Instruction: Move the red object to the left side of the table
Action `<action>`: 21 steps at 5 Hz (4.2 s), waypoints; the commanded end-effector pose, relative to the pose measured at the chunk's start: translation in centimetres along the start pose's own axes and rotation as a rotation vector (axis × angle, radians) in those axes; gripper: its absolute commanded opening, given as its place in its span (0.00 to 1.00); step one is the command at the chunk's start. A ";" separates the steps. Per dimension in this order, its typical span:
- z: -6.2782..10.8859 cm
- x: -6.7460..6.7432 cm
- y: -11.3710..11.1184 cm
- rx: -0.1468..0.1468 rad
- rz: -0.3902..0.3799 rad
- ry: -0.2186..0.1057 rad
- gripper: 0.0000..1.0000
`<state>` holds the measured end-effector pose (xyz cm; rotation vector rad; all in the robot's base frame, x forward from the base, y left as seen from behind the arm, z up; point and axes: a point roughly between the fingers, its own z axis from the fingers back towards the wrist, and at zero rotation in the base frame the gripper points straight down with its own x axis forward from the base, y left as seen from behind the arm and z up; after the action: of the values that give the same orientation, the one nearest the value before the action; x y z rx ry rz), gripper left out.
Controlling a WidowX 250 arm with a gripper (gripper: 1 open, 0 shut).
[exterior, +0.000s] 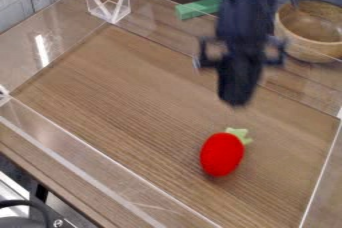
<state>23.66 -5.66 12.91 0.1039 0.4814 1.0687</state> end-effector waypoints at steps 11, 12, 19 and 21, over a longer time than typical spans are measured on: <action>-9.0 3.5 -2.8 -0.157 0.177 0.031 1.00; -9.3 4.0 -2.9 -0.158 0.183 0.033 1.00; -11.3 7.3 -3.9 -0.156 0.217 0.046 1.00; -11.9 8.1 -4.2 -0.153 0.228 0.051 1.00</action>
<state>25.21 -3.87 1.16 -0.0339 0.4369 1.2812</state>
